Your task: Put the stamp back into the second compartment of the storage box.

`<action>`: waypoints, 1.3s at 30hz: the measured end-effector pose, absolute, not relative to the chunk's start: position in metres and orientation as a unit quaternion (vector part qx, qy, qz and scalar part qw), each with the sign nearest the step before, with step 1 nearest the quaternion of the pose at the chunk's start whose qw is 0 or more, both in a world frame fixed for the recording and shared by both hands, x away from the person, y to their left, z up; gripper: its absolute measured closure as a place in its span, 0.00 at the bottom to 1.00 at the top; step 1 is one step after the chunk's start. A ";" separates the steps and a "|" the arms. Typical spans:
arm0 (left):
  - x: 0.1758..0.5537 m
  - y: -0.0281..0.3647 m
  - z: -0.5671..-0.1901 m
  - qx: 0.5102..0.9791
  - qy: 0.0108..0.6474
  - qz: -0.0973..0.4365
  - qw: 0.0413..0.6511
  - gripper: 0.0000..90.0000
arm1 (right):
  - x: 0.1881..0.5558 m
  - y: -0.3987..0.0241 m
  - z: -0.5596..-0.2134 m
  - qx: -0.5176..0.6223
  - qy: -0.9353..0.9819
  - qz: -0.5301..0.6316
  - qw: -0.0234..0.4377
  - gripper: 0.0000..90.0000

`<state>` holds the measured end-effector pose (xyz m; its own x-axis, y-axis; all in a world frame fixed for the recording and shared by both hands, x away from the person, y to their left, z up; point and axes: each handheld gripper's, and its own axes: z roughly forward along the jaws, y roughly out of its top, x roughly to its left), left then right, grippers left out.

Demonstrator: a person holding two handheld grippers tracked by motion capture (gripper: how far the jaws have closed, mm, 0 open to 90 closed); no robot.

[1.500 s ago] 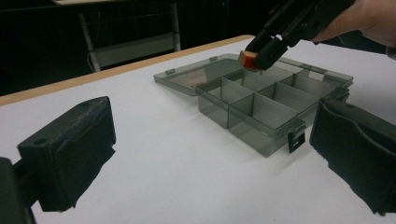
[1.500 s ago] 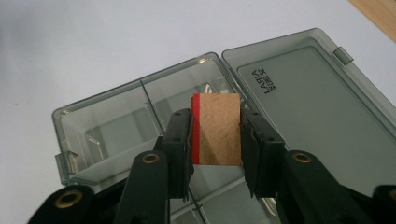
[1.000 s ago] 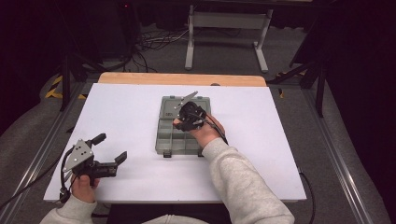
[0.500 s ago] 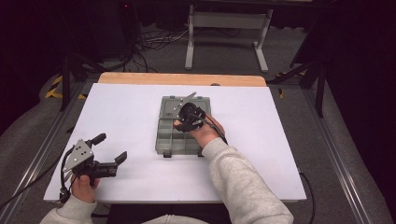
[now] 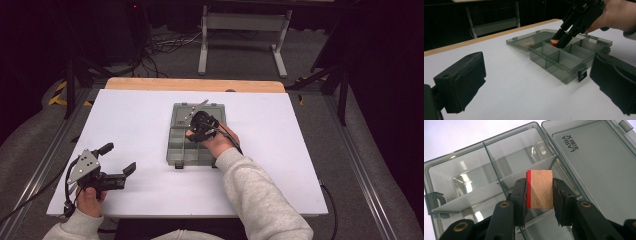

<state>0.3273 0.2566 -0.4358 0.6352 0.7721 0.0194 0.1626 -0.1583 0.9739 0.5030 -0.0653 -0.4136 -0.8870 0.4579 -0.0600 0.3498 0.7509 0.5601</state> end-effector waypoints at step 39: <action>0.327 0.256 -0.435 0.713 0.327 0.272 0.558 0.01 | 0.491 -0.074 -0.388 0.221 0.901 0.351 0.128 0.36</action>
